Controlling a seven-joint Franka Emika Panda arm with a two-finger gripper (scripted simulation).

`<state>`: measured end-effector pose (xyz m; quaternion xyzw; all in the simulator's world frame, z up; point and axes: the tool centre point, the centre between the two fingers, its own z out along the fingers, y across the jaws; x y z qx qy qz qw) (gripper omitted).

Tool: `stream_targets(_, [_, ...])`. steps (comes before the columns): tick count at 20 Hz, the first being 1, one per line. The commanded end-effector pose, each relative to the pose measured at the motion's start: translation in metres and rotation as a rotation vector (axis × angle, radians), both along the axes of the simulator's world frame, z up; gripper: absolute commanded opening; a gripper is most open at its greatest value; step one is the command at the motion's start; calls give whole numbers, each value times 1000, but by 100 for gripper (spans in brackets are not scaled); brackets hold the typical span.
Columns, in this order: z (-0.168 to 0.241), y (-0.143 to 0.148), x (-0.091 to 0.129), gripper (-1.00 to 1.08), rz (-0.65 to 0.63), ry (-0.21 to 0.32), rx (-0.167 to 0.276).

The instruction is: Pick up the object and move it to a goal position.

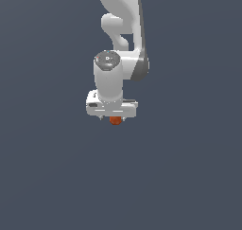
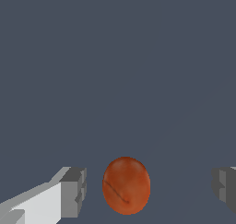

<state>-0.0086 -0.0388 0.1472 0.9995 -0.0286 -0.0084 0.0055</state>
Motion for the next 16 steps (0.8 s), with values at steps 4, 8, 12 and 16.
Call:
stream_targets(4, [2, -6, 0, 100, -4, -2, -3])
stream_targets(8, [9, -30, 1, 100, -20, -8, -14])
stream_targets(12, [11, -36, 1, 100, -26, -10, -17])
stream_targets(16, [11, -35, 1, 100, -24, -9, -17])
